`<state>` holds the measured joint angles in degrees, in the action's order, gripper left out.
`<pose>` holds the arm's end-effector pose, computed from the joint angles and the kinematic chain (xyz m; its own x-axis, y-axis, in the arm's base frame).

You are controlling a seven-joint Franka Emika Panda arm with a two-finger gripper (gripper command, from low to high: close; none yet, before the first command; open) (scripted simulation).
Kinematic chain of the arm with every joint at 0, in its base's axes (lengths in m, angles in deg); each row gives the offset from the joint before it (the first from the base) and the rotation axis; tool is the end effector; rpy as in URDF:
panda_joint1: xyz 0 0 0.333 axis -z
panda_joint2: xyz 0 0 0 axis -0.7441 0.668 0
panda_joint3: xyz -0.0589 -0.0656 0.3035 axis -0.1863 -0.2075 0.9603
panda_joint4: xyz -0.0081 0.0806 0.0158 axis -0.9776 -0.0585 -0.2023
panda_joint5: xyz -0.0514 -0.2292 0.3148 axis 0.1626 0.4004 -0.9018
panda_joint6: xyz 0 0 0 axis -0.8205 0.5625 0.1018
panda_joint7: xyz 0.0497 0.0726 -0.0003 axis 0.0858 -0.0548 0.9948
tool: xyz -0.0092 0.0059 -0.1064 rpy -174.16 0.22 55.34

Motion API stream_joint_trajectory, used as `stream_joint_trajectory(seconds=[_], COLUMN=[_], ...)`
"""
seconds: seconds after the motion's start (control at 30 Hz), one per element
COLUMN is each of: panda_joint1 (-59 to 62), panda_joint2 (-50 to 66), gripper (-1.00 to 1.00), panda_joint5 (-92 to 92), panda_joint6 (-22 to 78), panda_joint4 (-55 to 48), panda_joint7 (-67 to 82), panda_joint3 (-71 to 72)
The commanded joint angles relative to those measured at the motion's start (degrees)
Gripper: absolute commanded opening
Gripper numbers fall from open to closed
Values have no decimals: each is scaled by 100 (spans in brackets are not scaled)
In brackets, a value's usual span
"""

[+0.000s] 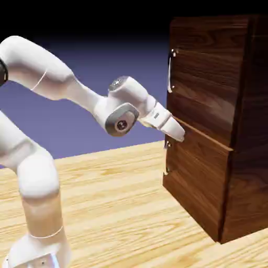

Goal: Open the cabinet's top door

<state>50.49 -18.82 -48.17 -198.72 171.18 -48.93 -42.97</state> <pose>0.3878 0.0000 0.4853 0.3837 -0.8083 0.4466 -0.5317 -0.5888 -0.6088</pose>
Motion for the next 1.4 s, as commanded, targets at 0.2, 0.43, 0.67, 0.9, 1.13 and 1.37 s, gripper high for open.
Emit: stream_joint_trajectory(seconds=[0.2,0.43,0.67,0.9,1.13,1.37], panda_joint1=[804,1608,2412,3216,4020,4824], panda_joint2=[-612,-1223,-1835,-2446,-3058,-3669], gripper=[0,0,0,0,0,0], panda_joint5=[-1725,-3449,-5173,-6897,-8621,-10346], panda_joint6=[118,236,354,472,590,708], panda_joint4=[-382,-764,-1146,-1528,-1910,-2291], panda_joint7=[-1745,-3489,-5234,-6979,-8723,-10468], panda_joint3=[917,1833,2750,3666,4583,5499])
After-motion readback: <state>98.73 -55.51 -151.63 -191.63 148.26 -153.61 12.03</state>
